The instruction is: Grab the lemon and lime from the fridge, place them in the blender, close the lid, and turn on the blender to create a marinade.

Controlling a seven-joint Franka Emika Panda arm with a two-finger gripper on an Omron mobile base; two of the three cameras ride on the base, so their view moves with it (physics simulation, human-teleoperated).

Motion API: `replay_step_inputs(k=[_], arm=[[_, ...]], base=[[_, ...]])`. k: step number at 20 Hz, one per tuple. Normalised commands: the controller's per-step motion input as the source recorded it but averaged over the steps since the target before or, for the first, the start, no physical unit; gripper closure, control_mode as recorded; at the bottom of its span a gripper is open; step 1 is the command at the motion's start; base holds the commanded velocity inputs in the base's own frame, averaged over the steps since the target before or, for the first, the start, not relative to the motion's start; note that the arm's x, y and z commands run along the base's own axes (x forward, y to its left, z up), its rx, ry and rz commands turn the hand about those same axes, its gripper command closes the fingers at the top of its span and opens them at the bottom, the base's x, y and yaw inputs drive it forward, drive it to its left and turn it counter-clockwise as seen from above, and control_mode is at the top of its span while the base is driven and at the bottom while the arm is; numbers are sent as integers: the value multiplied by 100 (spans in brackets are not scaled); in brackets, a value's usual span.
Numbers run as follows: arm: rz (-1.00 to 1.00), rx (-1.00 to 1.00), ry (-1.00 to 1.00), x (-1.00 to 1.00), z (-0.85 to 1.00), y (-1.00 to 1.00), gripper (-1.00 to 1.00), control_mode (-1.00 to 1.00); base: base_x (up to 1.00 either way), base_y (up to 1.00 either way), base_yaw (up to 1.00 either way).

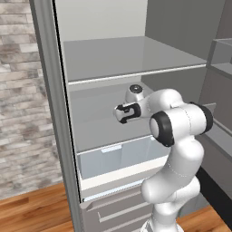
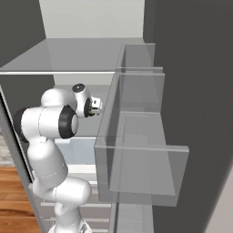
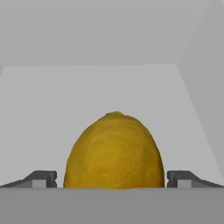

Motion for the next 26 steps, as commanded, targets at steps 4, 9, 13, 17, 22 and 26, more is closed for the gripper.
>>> replay_step_inputs(k=[4, 9, 13, 17, 22, 26], arm=[[0, 0, 0, -1, -46, 0, 100, -100], [0, 0, -3, 6, -17, 0, 100, -100], [0, 0, 0, -24, 0, 0, 100, -100], [0, 0, -12, -95, 0, 0, 100, -100], [-4, 0, -31, -100, 29, 0, 100, -100], [-7, 1, -15, -100, 76, 0, 100, -100]], base=[[0, 0, 0], [0, 0, 0], [0, 0, 0], [0, 0, 0], [0, 0, 0], [0, 0, 0]])
